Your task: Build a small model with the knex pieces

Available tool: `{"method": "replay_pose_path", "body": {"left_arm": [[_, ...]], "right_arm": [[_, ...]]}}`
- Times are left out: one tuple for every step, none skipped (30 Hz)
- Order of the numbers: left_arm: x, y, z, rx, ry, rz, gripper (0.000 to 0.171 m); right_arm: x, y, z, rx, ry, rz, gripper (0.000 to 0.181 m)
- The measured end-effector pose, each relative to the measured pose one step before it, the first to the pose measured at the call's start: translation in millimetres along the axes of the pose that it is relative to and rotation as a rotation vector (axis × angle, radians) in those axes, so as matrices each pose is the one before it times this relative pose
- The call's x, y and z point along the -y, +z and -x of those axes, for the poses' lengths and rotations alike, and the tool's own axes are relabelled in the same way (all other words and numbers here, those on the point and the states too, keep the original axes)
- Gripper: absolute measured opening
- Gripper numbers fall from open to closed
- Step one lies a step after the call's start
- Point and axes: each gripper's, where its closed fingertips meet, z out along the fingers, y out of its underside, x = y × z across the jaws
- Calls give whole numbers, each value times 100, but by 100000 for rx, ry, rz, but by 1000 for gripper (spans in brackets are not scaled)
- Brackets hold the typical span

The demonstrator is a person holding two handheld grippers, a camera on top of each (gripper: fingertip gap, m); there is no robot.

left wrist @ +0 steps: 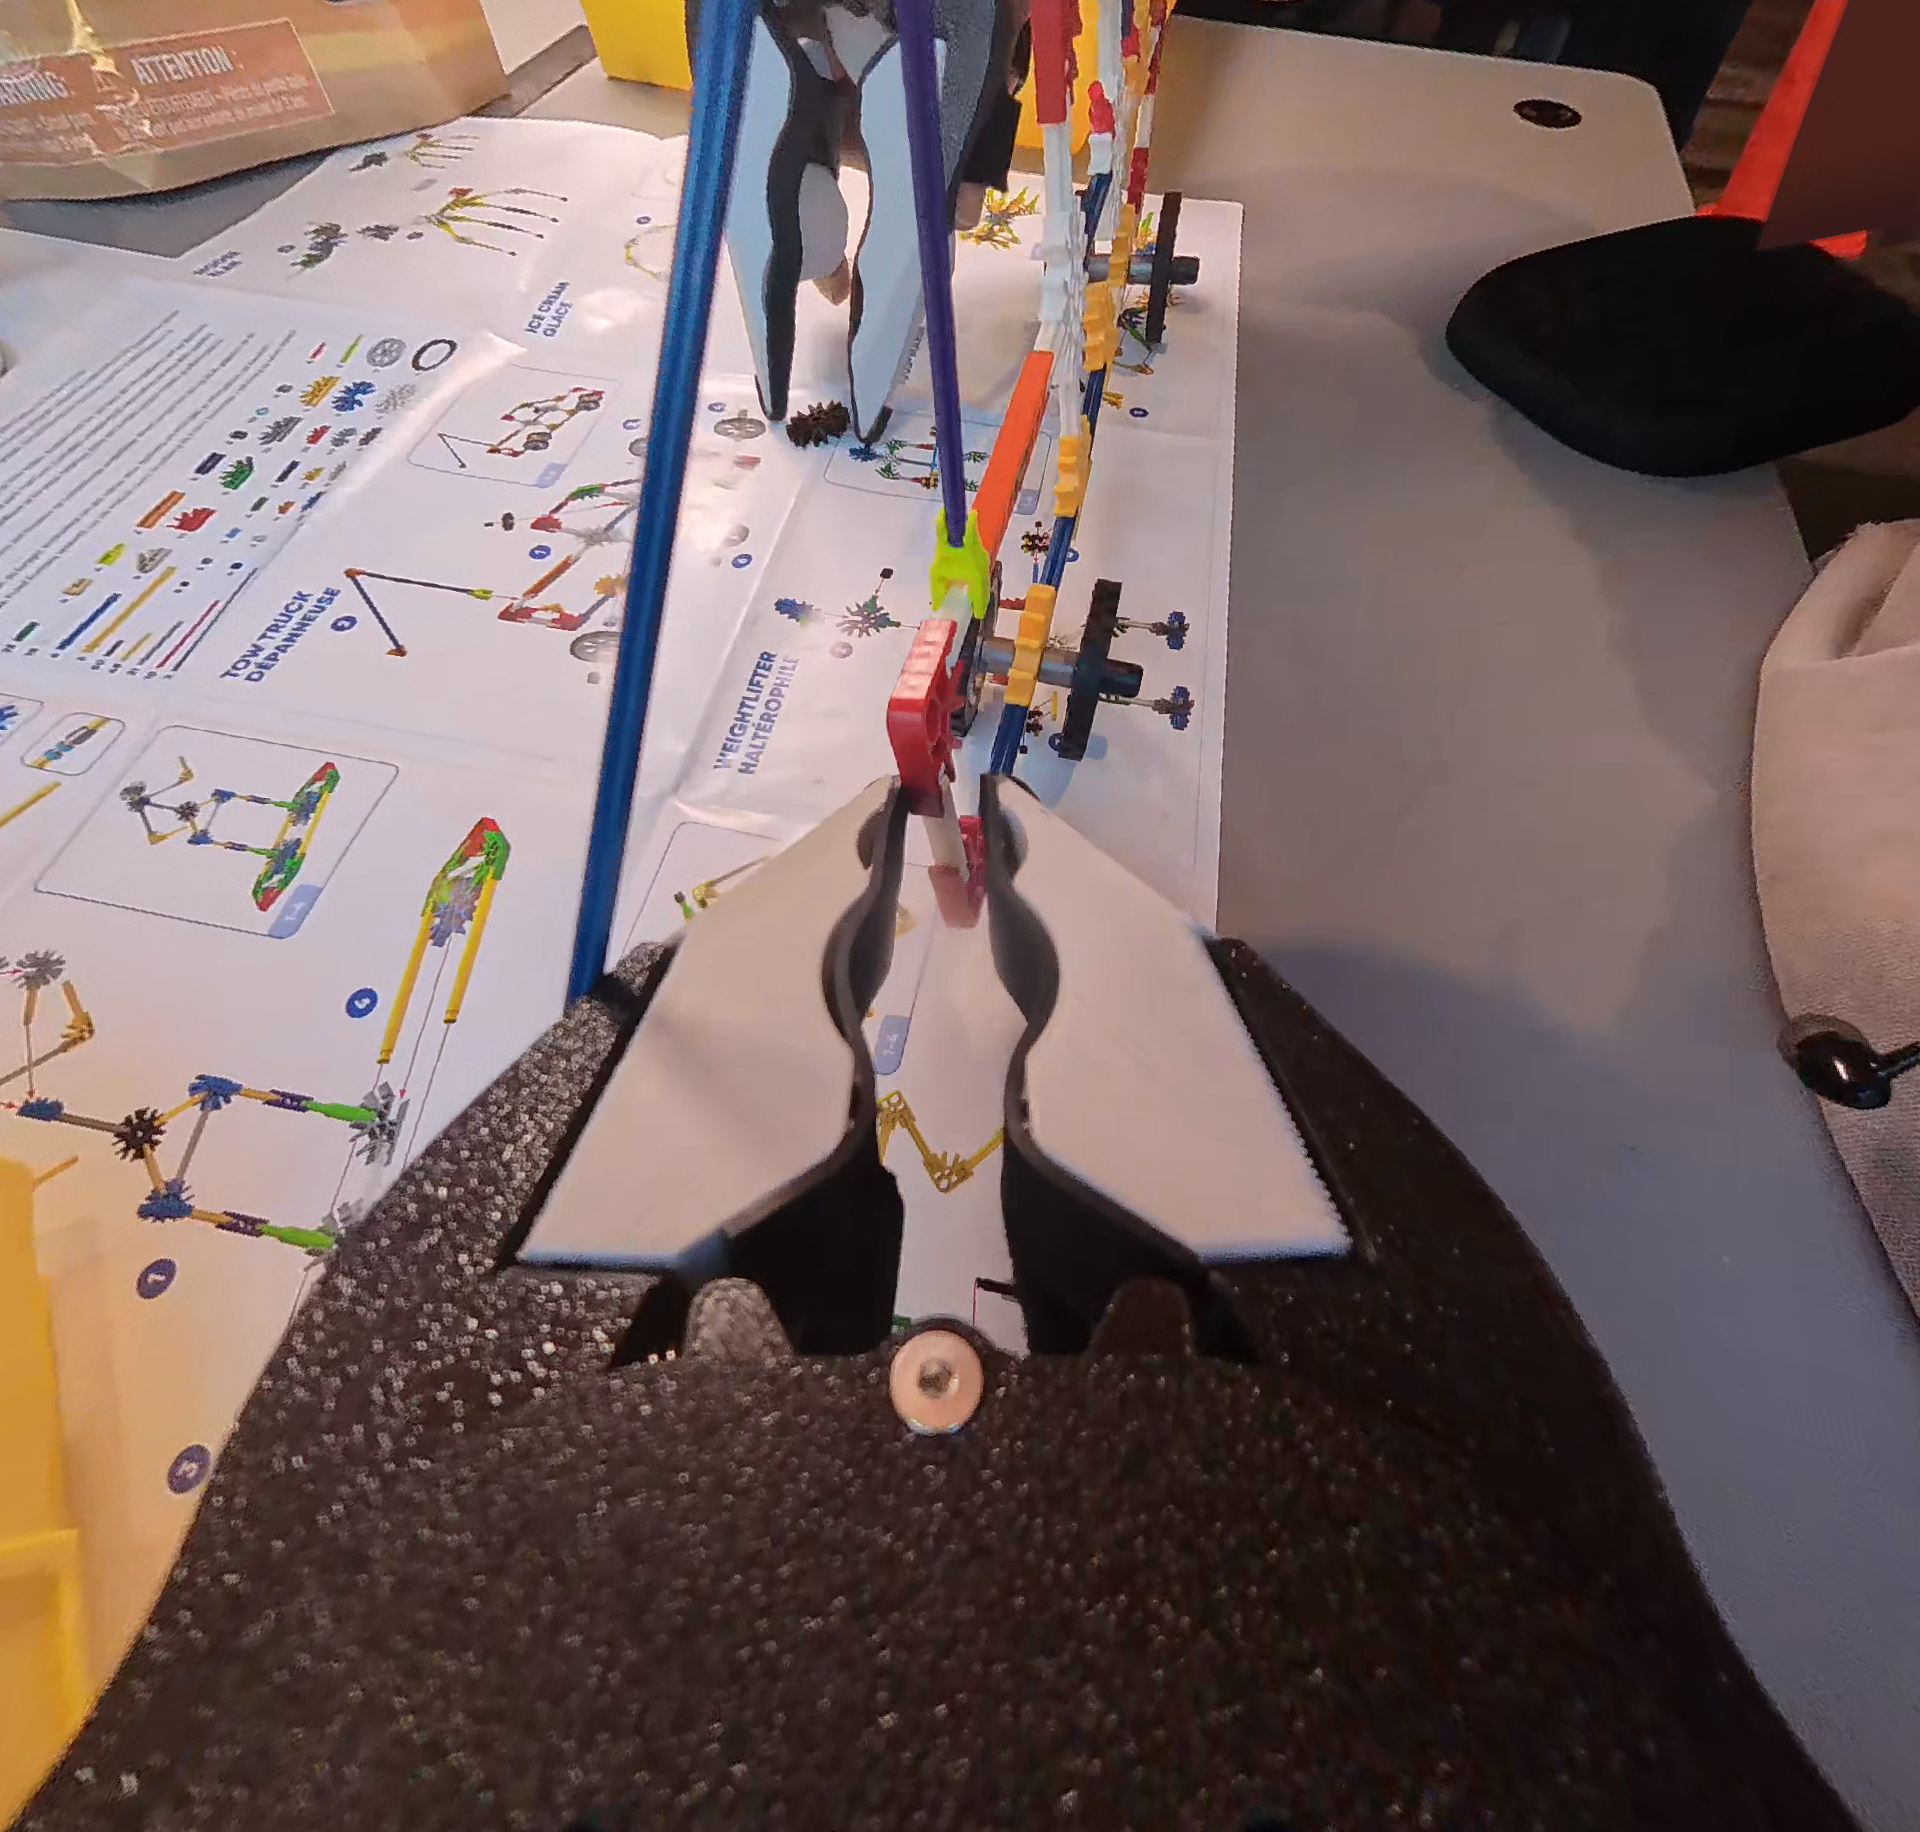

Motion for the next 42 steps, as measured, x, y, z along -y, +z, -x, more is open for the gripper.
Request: {"method": "replay_pose_path", "body": {"left_arm": [[-54,13,-54,-138,-155,356,12],[-49,5,-14,228,207,378,13],[-52,-10,3,511,706,436,14],[-67,-14,40,685,967,578,14],[-83,-14,15,559,869,635,14],[-36,-39,12,452,686,388,14],[5,-47,10,430,553,58,14],[26,-37,0,372,331,-103,14],[22,5,-1,331,-55,-184,14],[5,54,21,515,-421,-316,13],[8,82,65,846,-498,-307,12],[25,70,57,978,-194,-192,11],[68,37,27,926,102,-209,9],[67,55,-51,449,126,-210,8],[79,42,-162,-351,-54,-285,7],[123,28,-203,-638,-259,-468,7],[119,13,-175,-372,-486,-402,6],[129,14,-221,-670,-683,-280,6],[111,20,-257,-735,-764,-185,5],[69,61,-171,57,-1068,76,5],[40,61,-145,361,-1182,130,5],[28,41,-140,382,-1212,133,5],[15,41,-168,-28,-1191,156,5],[27,7,-221,-503,-847,74,5],[39,-20,-195,-449,-142,11,5],[-7,-18,-153,-243,317,343,5],[-4,-19,-90,133,71,328,5],[-21,15,-114,-337,-489,267,5],[0,22,-110,-531,-1151,42,5],[-2,34,-107,-559,-1159,-91,5],[0,36,-91,-387,-577,-27,4],[5,11,-57,45,91,59,5],[-5,2,-47,278,385,181,5],[-2,-2,-61,183,276,142,5],[-61,47,-204,-818,-74,446,4],[-94,93,-238,-937,-617,360,4],[-18,109,-200,-527,-463,-116,4],[36,58,-142,-59,249,-90,4],[38,19,-90,287,971,88,4],[31,-16,-91,68,1037,123,4],[12,-9,-160,-668,478,88,4],[-3,14,-204,-1003,-132,69,4]], "right_arm": [[95,-8,-49,13,703,-1062,24],[-18,-5,-64,-127,736,-36,21],[-16,-29,45,85,-338,69,21],[62,-113,-44,-767,-317,-183,21],[266,-312,-181,-1655,116,-1202,21],[428,-658,-225,-2113,292,-1628,21],[701,-1099,-360,-3625,-161,-2690,21],[1016,-1539,-492,-5294,-185,-4013,21],[1340,-1864,-421,-5749,318,-5296,21],[1439,-2017,-306,-6254,558,-5197,21],[1277,-2048,-198,-6948,-272,-3629,21],[1000,-1968,70,-6766,-1259,-1925,20],[645,-1853,303,-6361,-1373,-171,21],[300,-1672,660,-5176,-1619,1145,21],[81,-1479,984,-4018,-1243,1533,21],[-209,-1226,1194,-3095,-208,2492,21],[-448,-953,1168,-3455,-99,3399,21],[-569,-712,1126,-3812,-1072,3425,21],[-707,-460,1042,-3913,-1518,3985,20],[-743,-231,844,-4398,-1709,4184,21],[-701,-84,730,-4284,-1792,3780,21],[-487,25,797,-2584,-323,2514,21],[-249,66,668,-1931,1509,1062,21],[-56,94,554,-1375,2526,-166,21],[-79,183,443,-995,2778,136,21],[-198,303,267,-1491,1651,1068,21],[-239,404,80,-2278,131,1521,21],[-250,451,-112,-3064,-444,2038,21],[-152,428,115,-1322,-895,1931,21],[21,365,182,-619,-407,1156,21],[163,285,28,-1352,-320,391,21],[132,237,76,-744,-743,456,21],[105,187,-116,-1720,-756,519,21],[14,176,-278,-2407,-1041,855,21],[-138,177,-178,-1495,-992,1657,21],[-267,165,-249,-1810,-576,2273,21],[-76,105,-79,-893,-205,892,21],[16,52,104,250,317,391,21],[25,36,72,11,540,256,21],[28,40,9,-450,15,81,21],[-8,48,-42,-581,97,235,21],[2,38,-20,-533,325,192,21]]}}
